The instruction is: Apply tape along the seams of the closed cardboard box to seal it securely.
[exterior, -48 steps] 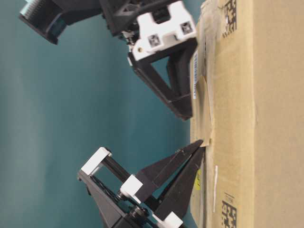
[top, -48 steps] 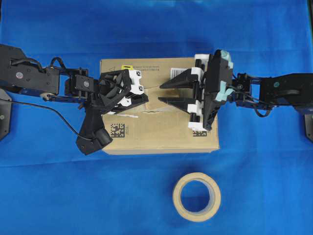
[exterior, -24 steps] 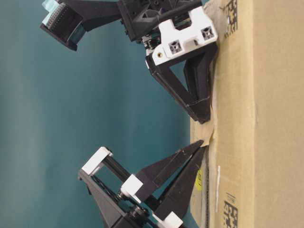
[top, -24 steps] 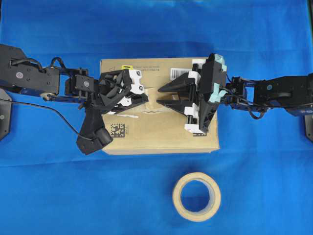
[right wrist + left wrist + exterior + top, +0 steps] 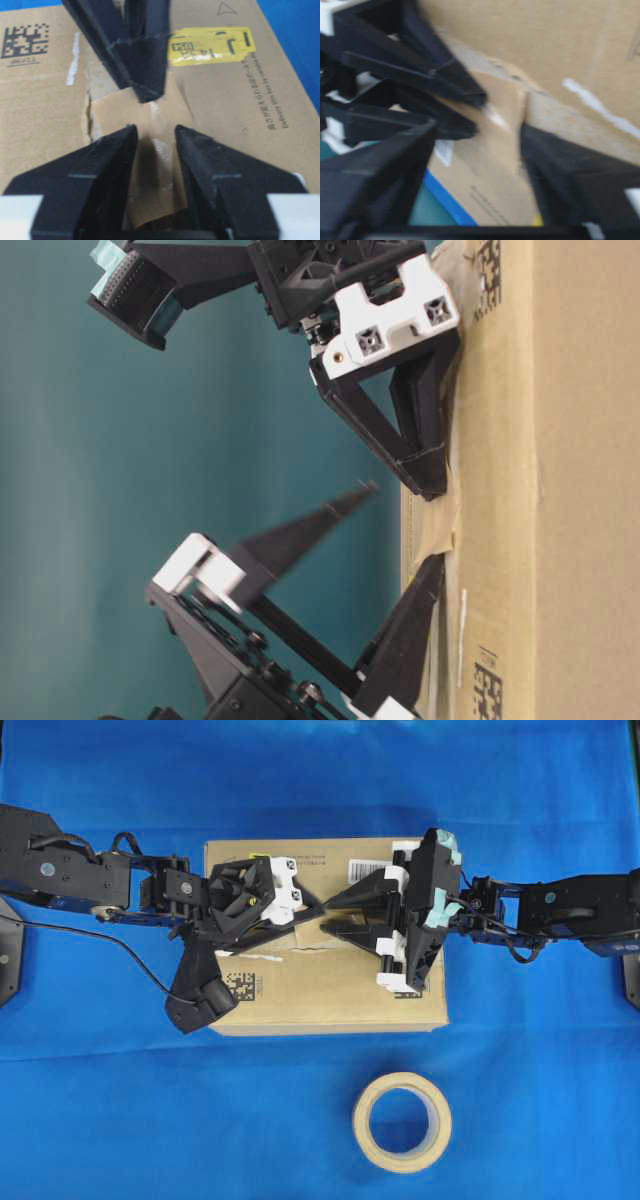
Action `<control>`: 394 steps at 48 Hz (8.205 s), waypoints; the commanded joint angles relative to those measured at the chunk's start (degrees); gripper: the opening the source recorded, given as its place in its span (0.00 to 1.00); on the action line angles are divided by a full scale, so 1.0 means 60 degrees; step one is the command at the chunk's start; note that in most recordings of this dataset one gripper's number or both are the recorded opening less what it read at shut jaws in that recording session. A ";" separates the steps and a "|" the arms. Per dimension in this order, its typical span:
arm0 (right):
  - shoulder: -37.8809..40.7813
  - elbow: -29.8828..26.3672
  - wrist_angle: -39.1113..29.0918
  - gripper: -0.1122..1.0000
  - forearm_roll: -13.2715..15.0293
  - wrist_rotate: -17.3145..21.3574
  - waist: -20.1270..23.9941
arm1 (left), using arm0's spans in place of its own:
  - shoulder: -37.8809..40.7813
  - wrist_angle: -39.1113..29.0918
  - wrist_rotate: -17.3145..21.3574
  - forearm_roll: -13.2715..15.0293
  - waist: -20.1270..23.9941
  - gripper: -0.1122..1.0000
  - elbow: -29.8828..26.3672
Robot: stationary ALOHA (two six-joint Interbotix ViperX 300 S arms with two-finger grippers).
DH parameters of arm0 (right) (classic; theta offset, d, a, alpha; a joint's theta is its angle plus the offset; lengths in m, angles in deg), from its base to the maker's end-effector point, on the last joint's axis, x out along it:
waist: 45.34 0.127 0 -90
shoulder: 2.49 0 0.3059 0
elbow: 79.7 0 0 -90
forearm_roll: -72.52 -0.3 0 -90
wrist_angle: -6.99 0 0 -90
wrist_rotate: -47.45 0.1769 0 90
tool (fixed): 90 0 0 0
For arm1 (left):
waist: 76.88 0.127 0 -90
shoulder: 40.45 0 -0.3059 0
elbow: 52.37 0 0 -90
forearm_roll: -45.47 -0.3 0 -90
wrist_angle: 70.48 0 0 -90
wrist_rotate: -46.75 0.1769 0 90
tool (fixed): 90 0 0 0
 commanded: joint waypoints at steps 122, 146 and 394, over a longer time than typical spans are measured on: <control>-0.1040 -0.0205 -0.0117 0.10 0.0015 -0.0293 -0.0557 | -0.0410 0.3896 -1.1235 0.0205 -0.0337 0.10 0.0527; 0.0073 -0.0527 -0.0132 0.10 0.0029 -0.0234 -0.0132 | 0.1318 0.4907 -1.1587 0.0234 0.0220 0.10 0.0557; -1.0093 0.4849 -0.4834 0.10 -0.0439 -0.1187 -0.0234 | -0.8906 0.1963 -1.4033 0.0205 -0.0483 0.10 0.6504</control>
